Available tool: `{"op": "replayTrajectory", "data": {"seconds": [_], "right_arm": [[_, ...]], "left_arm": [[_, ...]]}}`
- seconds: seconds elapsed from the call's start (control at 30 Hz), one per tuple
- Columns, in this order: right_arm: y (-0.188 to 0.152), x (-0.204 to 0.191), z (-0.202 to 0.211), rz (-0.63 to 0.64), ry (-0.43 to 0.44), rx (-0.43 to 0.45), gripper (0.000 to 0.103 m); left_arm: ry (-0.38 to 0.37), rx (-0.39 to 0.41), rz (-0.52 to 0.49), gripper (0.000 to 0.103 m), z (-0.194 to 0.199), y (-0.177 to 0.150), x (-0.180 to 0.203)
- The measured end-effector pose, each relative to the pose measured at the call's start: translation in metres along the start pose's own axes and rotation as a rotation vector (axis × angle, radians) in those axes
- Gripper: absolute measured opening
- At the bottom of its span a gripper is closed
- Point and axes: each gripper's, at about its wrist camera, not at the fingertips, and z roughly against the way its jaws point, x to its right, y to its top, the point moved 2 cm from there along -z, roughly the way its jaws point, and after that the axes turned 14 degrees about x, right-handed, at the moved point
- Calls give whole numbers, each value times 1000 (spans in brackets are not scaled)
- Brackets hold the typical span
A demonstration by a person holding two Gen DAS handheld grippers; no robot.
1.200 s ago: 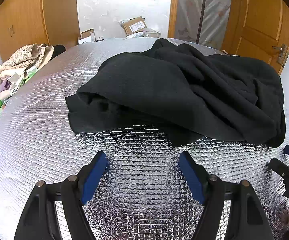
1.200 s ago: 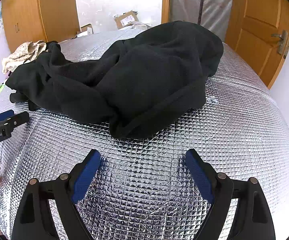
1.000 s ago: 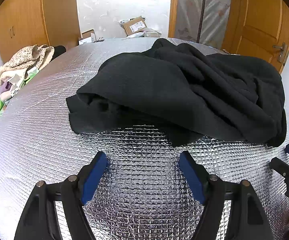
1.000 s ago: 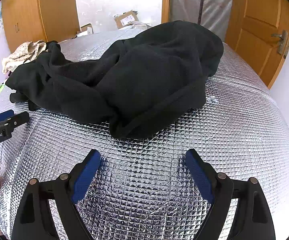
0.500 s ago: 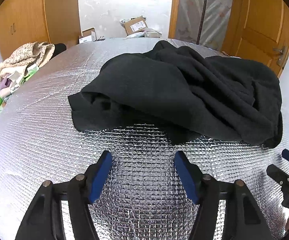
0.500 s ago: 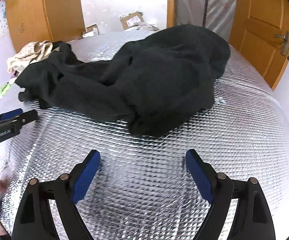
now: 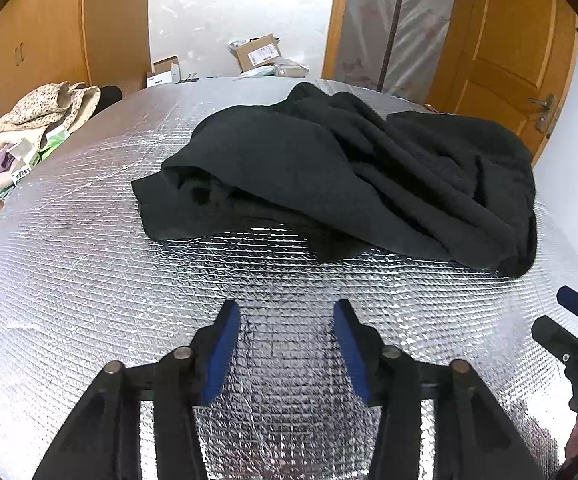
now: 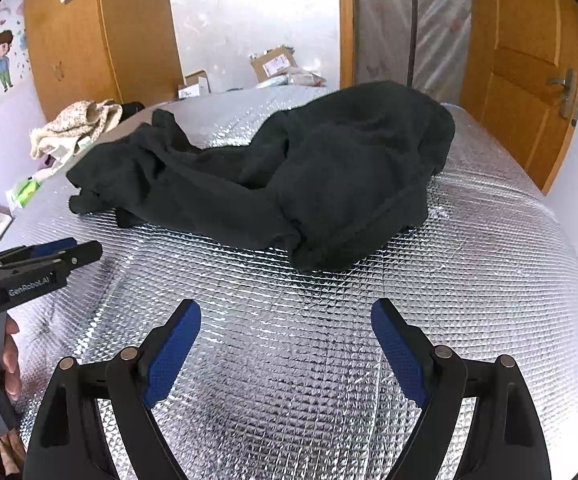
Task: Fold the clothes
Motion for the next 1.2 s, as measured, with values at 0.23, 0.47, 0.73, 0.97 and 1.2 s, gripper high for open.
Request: {"op": "replayTrajectory", "data": {"seconds": [0.23,0.47,0.73,0.97,1.2], "right_arm": [[9,5,18,17,10,58,79],[14,10,29,17,37,99,60],[13,20,23,-22,67,81,58],[25,33,15,-46,68,81,58],[41,57,-9,-116,45,55,59]], "left_arm": [[-3,43,-52,45,2,3,2],[-4,102,-68,42,20,2,6],[-12,101,-48,42,20,11,-4],[-15,72,-28,43,3,21,-19],[-9,56,-44,43,-5,27,-19]]}}
